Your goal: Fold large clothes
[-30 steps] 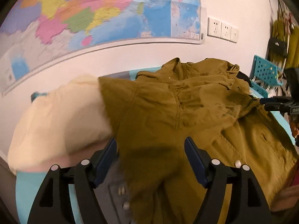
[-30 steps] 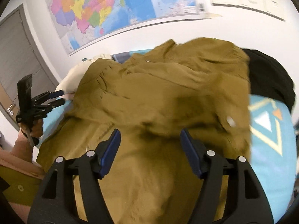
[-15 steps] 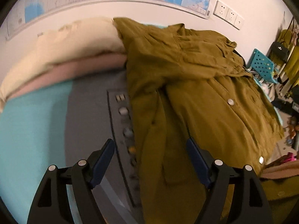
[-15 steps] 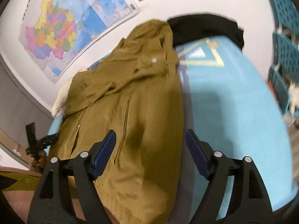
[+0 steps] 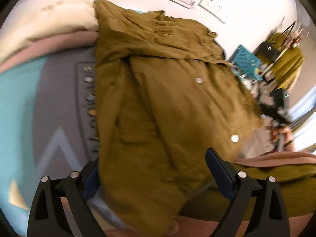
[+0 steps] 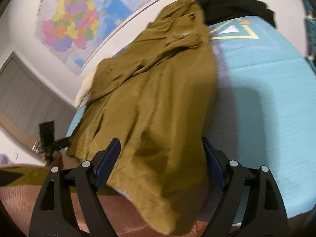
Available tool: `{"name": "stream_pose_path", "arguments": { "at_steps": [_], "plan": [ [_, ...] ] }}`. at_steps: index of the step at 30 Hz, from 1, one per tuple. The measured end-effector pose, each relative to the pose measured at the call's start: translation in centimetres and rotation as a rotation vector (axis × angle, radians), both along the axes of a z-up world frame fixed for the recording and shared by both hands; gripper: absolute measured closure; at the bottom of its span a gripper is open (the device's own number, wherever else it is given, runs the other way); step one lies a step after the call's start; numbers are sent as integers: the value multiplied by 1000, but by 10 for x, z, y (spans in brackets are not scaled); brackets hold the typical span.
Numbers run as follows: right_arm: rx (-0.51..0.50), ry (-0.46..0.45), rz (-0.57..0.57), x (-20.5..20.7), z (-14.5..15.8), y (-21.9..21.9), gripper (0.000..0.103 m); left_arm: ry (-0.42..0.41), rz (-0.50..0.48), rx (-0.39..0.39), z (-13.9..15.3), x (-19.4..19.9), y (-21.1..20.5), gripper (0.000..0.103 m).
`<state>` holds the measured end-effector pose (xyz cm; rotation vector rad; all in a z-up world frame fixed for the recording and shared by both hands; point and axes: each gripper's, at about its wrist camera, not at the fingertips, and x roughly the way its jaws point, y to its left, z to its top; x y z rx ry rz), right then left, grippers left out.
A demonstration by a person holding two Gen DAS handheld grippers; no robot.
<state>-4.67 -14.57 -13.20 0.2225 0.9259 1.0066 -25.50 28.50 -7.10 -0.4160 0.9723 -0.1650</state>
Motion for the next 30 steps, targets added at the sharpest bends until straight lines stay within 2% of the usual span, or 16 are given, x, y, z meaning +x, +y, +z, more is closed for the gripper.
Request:
{"name": "stream_pose_path", "arguments": {
  "at_steps": [3, 4, 5, 6, 8, 9, 10, 11, 12, 13, 15, 16, 21, 24, 27, 30],
  "plan": [
    [-7, -20, 40, -4, -3, 7, 18, -29, -34, -83, -2, 2, -2, 7],
    [11, -29, 50, -4, -4, 7, 18, -47, -45, -70, -3, 5, -4, 7],
    [25, -27, 46, -3, -4, 7, 22, -45, -48, -57, -2, 9, -7, 7],
    [33, -21, 32, -1, -5, 7, 28, -36, -51, -40, -2, 13, -10, 7],
    [34, 2, 33, 1, -9, 9, 62, -30, -44, -5, -1, 17, -14, 16],
    [38, 16, 31, 2, -13, 10, 70, -31, -31, 12, -1, 17, -14, 29],
    [41, 21, 33, 3, -15, 11, 83, -31, -17, 23, -1, 18, -13, 48],
    [66, 39, 32, 4, -17, 11, 87, -21, -5, 23, -2, 20, -10, 62],
    [89, 55, 28, 5, -17, 9, 91, 2, 27, 18, -5, 21, -3, 87],
    [117, 60, 25, 4, -15, 7, 94, 25, 56, -6, -7, 22, 3, 93],
    [186, 36, 22, -2, -1, 2, 96, 28, 88, -54, -3, 18, 15, 96],
    [221, 13, 20, -7, 9, -2, 97, 14, 102, -48, 2, 16, 18, 96],
    [320, -170, 52, -50, 73, -12, 98, -141, 122, -30, 54, -8, 25, 96],
    [378, -242, 92, -74, 99, -18, 98, -213, 124, 2, 82, -26, 29, 96],
    [391, -284, 127, -93, 108, -20, 98, -271, 140, 21, 100, -44, 37, 96],
    [365, -213, 104, -87, 92, -20, 96, -235, 167, -24, 89, -45, 51, 96]
  ]
}}
